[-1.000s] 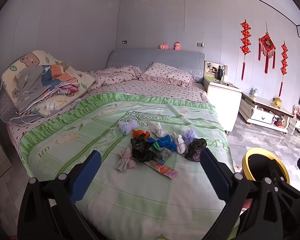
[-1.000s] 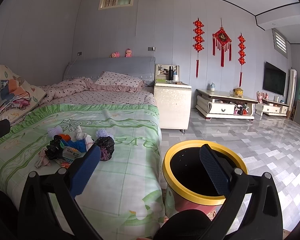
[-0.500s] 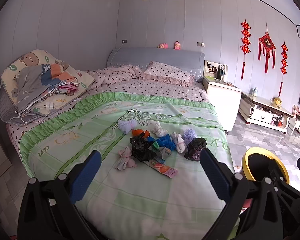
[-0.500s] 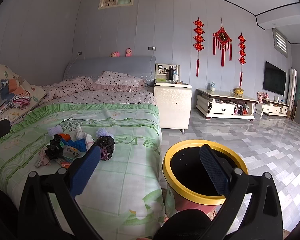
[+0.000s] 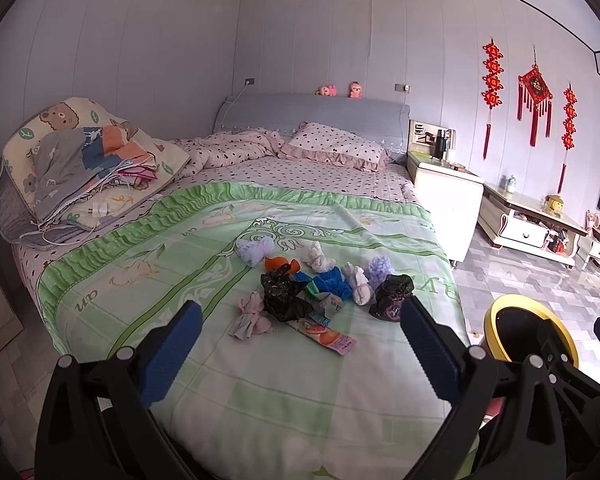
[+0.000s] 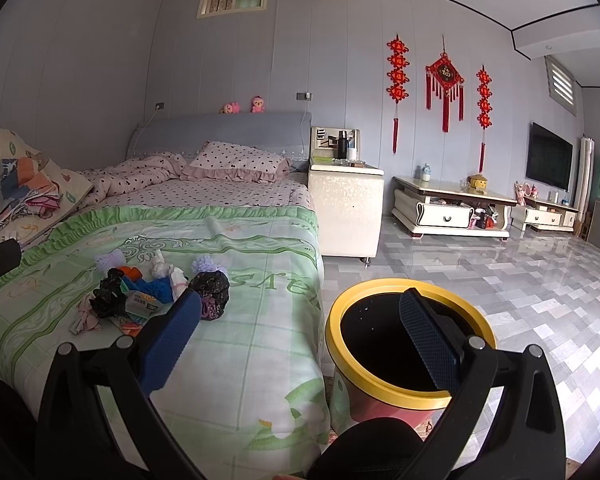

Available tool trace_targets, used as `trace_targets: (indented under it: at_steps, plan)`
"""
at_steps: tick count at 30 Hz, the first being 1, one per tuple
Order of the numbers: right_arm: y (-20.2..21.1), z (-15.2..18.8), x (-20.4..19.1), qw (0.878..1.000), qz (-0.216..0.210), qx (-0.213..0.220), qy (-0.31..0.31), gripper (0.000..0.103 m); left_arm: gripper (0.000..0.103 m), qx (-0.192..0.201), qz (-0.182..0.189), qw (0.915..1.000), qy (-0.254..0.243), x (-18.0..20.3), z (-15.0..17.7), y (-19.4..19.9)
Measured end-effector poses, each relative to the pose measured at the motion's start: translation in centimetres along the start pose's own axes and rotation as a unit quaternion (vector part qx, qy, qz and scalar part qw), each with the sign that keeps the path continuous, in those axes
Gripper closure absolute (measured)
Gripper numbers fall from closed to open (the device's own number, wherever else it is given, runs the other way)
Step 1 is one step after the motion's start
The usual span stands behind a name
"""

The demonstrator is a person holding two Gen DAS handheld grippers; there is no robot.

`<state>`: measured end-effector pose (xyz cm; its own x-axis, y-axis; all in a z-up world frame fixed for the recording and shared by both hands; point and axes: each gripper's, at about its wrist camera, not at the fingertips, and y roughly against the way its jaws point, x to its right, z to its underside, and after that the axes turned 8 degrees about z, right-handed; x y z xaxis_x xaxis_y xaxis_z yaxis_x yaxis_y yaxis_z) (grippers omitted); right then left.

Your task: Collect trash

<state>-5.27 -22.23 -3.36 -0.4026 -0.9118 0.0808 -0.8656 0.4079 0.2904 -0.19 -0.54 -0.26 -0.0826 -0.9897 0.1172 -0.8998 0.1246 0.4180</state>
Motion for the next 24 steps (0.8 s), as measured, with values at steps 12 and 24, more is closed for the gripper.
trace_targets:
  at_steps: [12,24]
  plan:
    - [0.0,0.0,0.0,1.0,0.0,-0.001,0.0,0.008,0.008,-0.002,0.001,1.0,-0.002,0.2,0.5,-0.1]
    - [-0.5,0.8,-0.2,1.0,-0.006,-0.01,0.004,0.008,0.008,-0.007,0.001,1.0,-0.001,0.3,1.2,-0.3]
